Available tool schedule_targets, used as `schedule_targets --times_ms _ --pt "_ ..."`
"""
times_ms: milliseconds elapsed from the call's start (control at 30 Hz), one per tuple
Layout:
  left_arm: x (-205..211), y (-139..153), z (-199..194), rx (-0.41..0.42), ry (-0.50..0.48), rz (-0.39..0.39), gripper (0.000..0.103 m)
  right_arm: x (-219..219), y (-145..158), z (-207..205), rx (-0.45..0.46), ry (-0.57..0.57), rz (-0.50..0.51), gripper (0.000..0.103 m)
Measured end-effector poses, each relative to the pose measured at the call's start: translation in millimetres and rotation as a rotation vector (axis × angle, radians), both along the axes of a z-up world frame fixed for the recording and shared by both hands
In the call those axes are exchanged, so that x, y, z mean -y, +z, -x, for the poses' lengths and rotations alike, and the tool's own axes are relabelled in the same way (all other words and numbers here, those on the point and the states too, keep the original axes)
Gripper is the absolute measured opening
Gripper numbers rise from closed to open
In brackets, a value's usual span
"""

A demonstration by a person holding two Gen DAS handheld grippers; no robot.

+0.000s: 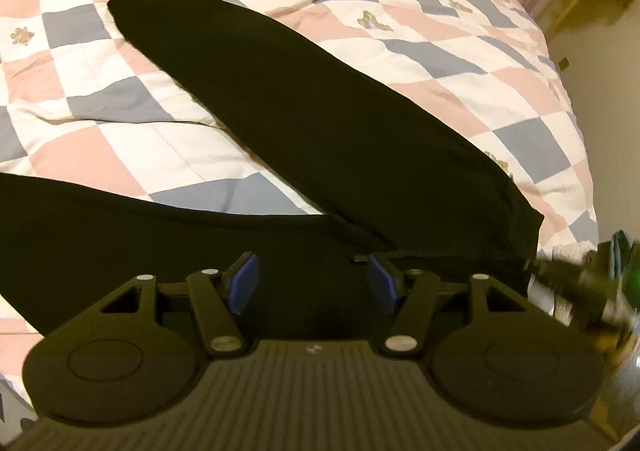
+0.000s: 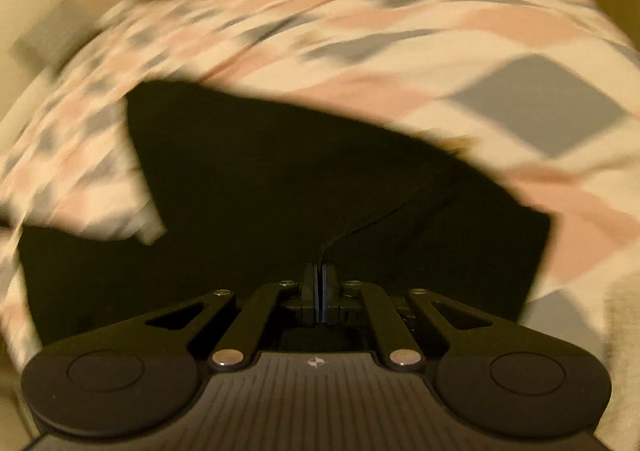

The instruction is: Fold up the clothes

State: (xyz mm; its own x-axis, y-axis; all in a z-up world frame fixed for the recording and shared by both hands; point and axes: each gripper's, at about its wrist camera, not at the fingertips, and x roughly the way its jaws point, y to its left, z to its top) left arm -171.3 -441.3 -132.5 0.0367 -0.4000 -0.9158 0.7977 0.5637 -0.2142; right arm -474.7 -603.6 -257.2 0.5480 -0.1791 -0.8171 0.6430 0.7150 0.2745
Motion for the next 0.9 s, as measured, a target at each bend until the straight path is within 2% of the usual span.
schedule_targets --times_ms 100,233,267,400,533,633,700,833,867,900 --pt "-9 2 -6 0.0 0.012 0.012 0.057 -40 -6 -23 -0.033 0.067 -0.004 0.018" --pt "-29 7 -17 0.001 0.008 0.032 0.057 -80 -8 -48 -0.04 0.066 -0.014 0.042" --pt "-35 8 -20 0.001 0.004 0.035 0.057 -89 -5 -54 -0.038 0.064 -0.012 0.044" --pt "-57 15 -37 0.001 -0.024 0.053 0.057 -129 26 -79 0.018 0.05 0.009 0.052" --pt "-79 27 -61 0.002 -0.085 0.09 0.057 -173 64 -95 0.086 0.023 0.053 0.056" --pt "-98 41 -83 0.033 -0.143 0.1 0.057 -202 79 -102 0.078 -0.116 0.061 0.057" --pt "-111 51 -98 0.057 -0.18 0.105 0.059 -219 84 -103 0.037 -0.266 0.044 0.057" --pt "-141 67 -115 0.155 -0.274 0.085 0.061 -261 100 -104 -0.004 -0.511 0.04 0.058" --pt "-149 70 -118 0.17 -0.299 0.08 0.061 -272 105 -104 -0.013 -0.555 0.045 0.06" --pt "-158 72 -120 0.185 -0.325 0.076 0.062 -282 110 -105 -0.016 -0.596 0.049 0.066"
